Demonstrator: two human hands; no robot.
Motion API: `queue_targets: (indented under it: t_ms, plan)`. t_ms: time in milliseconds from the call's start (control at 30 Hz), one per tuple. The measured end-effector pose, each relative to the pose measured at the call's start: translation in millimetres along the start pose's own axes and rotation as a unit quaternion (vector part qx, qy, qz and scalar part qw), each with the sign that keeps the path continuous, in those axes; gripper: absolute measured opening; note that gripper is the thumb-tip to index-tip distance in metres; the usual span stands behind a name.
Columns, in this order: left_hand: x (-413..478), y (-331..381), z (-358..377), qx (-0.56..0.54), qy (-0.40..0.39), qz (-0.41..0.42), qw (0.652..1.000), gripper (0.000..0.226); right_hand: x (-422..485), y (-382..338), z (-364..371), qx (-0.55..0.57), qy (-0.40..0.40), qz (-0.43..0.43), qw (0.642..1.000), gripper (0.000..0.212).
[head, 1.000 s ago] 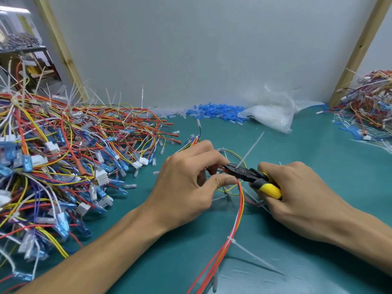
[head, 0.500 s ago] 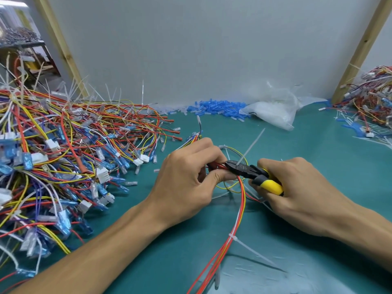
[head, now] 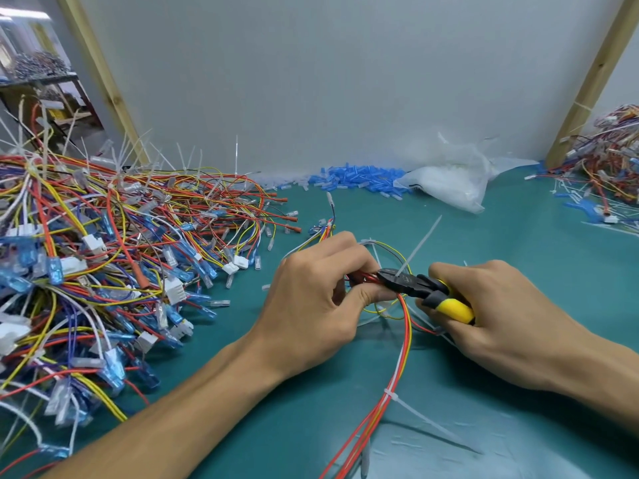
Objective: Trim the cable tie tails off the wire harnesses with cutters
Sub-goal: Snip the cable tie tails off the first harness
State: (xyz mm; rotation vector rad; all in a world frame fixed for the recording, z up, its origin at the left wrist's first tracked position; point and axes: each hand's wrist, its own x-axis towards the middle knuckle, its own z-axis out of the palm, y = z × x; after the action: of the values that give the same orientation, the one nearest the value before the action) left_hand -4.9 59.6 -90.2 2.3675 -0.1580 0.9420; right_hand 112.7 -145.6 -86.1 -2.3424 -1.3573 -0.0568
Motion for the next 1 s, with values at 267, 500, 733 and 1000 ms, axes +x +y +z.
queue_targets:
  t_ms: [267,500,733,1000]
  plan:
    - [0.0,1.2,0.6,0.006,0.000,0.005,1.000,0.019,-1.1,3.3,-0.7,-0.009,-0.007,0.015,1.000,0.032]
    - [0.0,1.9,-0.1,0.005,-0.002,0.002,1.000,0.018,-1.4,2.7,-0.9,-0.006,-0.005,0.007,1.000,0.029]
    - [0.3,1.0,0.1,0.007,-0.002,0.005,1.000,0.017,-1.9,4.6,0.0,0.001,-0.003,0.003,1.000,0.031]
    - [-0.1,1.1,0.3,0.007,-0.001,0.004,1.000,0.017,-2.1,5.9,0.1,-0.004,-0.002,0.002,1.000,0.033]
